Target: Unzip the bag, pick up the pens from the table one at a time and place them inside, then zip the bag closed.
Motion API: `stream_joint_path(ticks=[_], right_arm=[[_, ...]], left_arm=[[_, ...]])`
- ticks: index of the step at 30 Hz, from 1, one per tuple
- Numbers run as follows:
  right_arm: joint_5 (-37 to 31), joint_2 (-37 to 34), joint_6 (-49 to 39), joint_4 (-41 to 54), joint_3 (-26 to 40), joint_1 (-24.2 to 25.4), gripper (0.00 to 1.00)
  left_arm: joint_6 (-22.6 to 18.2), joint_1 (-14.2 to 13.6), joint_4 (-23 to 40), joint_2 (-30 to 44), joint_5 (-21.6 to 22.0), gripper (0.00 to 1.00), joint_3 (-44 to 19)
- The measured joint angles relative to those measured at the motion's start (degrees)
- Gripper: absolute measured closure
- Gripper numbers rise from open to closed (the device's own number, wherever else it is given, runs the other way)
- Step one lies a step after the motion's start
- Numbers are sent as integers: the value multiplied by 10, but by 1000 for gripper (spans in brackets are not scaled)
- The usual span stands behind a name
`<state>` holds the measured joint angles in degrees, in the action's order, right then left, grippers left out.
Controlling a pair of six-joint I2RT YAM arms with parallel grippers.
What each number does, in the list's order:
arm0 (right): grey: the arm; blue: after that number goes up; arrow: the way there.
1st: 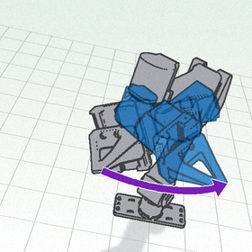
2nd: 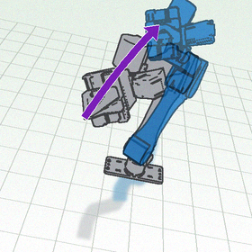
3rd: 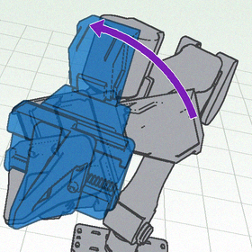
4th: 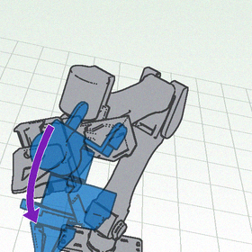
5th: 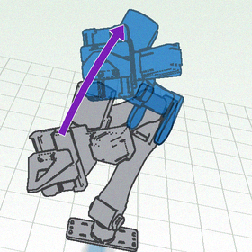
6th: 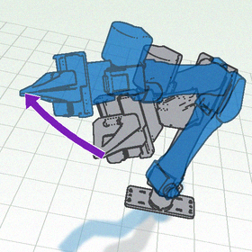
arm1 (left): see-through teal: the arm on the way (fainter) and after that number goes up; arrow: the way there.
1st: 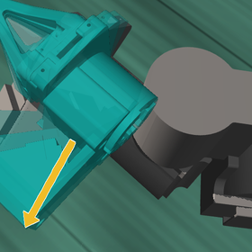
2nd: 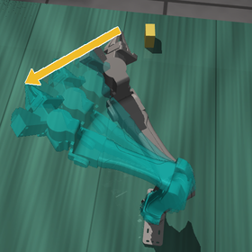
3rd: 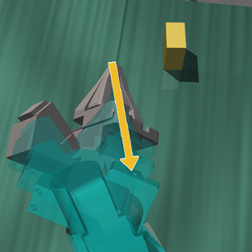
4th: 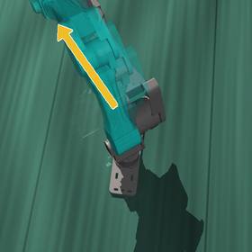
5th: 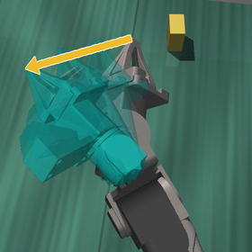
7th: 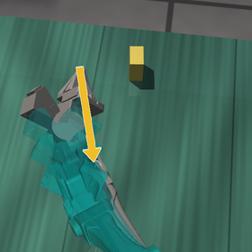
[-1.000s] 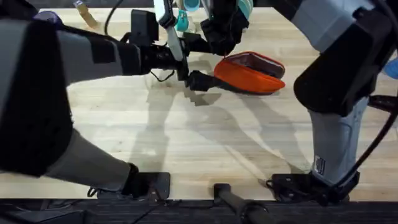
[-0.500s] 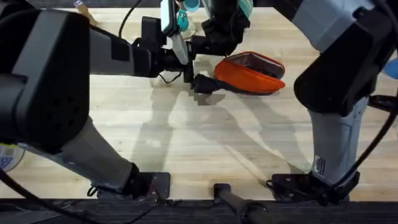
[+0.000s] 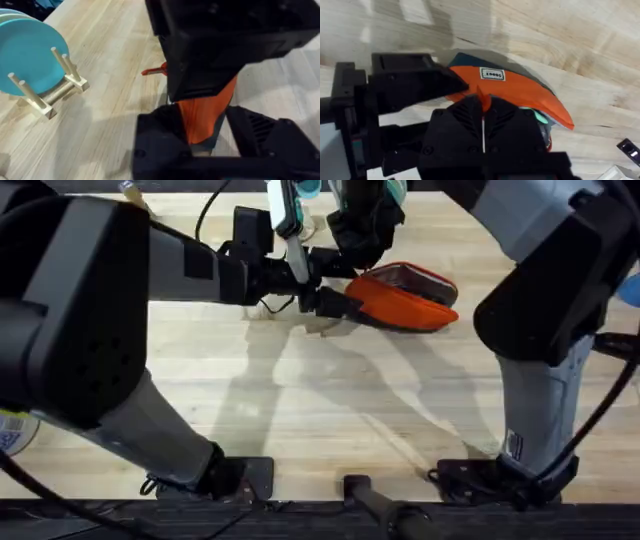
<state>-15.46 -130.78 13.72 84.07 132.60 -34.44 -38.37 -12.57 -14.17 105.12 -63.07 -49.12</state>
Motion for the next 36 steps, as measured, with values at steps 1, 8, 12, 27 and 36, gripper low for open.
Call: stream_joint_path(ticks=[1,8,12,27,36], right_arm=[[0,0,0,0,0,0,968],[2,0,4,1,0,0,968],[2,0,4,2,0,0,968],[2,0,4,3,0,0,968],[6,0,2,9,0,10,968]], left_arm=[[1,-1,0,0,1,571,0],[2,-2,-4,0,17,948,0],[2,-2,-4,0,18,957,0],[2,-3,-4,0,19,958,0],[2,-4,-3,0,20,958,-1]])
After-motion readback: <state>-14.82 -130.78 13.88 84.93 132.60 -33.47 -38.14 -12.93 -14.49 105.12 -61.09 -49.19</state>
